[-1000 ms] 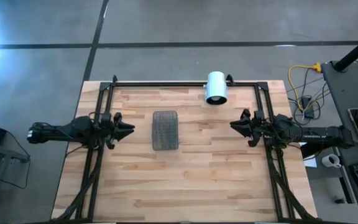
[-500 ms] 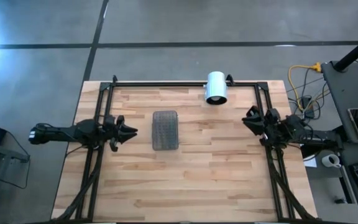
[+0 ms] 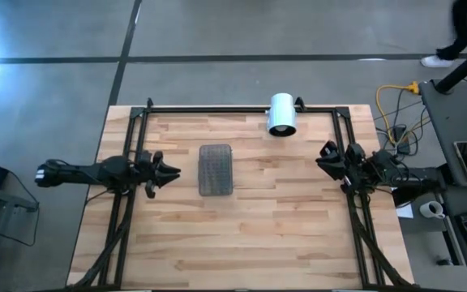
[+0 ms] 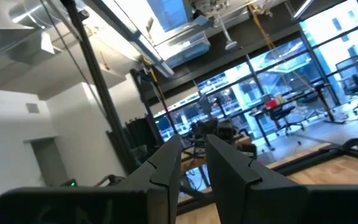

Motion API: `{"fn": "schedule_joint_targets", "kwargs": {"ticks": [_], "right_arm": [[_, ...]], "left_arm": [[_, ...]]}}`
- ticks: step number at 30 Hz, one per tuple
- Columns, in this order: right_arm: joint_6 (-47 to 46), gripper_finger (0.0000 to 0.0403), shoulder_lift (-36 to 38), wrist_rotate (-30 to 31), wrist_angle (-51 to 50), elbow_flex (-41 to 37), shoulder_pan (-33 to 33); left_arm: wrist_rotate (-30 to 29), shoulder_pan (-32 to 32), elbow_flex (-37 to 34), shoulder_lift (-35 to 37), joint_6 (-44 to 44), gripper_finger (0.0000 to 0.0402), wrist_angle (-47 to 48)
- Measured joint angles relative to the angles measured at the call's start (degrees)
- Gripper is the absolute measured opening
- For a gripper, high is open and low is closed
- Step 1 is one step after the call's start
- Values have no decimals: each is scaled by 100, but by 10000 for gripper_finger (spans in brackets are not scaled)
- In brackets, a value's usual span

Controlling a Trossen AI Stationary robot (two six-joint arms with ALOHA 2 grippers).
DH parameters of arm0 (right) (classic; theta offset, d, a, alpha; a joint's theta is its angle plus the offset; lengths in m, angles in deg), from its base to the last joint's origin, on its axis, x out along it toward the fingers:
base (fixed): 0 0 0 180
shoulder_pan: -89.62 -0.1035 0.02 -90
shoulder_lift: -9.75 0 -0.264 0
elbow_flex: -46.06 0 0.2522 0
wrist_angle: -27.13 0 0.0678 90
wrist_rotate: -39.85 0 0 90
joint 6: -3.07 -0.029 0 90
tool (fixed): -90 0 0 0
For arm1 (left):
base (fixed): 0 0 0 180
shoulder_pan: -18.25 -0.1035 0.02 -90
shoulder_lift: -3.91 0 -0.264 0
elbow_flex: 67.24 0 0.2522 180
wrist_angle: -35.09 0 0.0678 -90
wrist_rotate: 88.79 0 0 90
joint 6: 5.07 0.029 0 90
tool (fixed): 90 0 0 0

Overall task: Pick & place school supplies into a supply box
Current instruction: Return to Home Position

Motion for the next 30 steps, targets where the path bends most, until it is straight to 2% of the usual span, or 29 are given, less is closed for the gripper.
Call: {"fn": "schedule_joint_targets", "kwargs": {"ticks": [30], "right_arm": [[0,68,-22,4,0,0,-90]], "left_arm": [[-2,0,0,-1606,2,92,4]]}}
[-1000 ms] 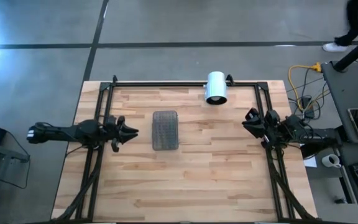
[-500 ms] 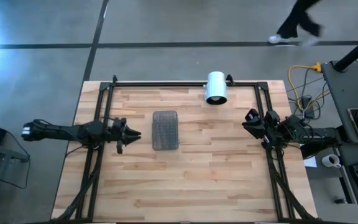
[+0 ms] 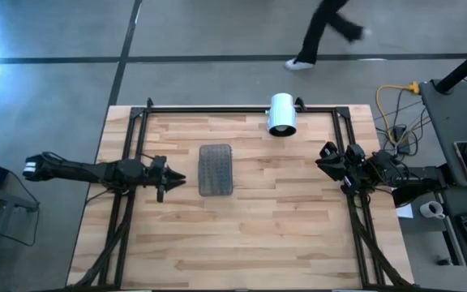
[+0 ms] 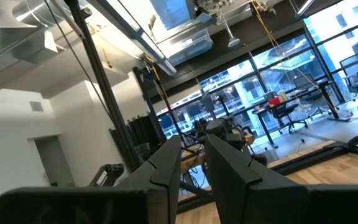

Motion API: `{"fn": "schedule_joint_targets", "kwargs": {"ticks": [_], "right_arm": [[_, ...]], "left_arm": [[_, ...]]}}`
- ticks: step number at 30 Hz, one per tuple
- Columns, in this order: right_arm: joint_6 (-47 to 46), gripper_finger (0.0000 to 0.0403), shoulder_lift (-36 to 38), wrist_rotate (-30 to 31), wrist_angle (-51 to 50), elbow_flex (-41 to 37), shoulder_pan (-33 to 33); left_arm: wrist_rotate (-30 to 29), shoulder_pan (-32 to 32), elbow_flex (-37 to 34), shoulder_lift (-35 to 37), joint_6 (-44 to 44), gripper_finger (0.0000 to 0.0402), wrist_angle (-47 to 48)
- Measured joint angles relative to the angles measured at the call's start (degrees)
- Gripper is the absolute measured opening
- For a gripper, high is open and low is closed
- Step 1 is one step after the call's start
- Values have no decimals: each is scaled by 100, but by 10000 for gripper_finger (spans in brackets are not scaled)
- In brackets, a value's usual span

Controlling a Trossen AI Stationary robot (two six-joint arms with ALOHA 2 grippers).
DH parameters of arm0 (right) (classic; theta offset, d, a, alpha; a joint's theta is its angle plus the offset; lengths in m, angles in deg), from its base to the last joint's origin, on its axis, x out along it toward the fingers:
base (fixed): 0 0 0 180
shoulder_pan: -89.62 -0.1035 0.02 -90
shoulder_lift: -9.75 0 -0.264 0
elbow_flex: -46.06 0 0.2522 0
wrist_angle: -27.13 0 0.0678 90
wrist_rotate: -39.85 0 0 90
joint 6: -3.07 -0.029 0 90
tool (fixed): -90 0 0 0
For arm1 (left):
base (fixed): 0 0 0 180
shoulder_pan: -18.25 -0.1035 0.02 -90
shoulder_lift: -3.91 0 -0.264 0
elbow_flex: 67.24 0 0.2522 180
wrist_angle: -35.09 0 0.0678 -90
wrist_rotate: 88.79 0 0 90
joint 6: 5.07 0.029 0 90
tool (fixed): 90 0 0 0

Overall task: Pick & place school supplies into a supply box
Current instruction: Return to Home Position

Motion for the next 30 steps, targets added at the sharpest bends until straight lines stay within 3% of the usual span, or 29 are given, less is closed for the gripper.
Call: {"fn": "schedule_joint_targets", "kwargs": {"ticks": [30], "right_arm": [[0,68,-68,-5,4,0,0]], "left_arm": [[0,0,0,-483,0,92,-2]]}}
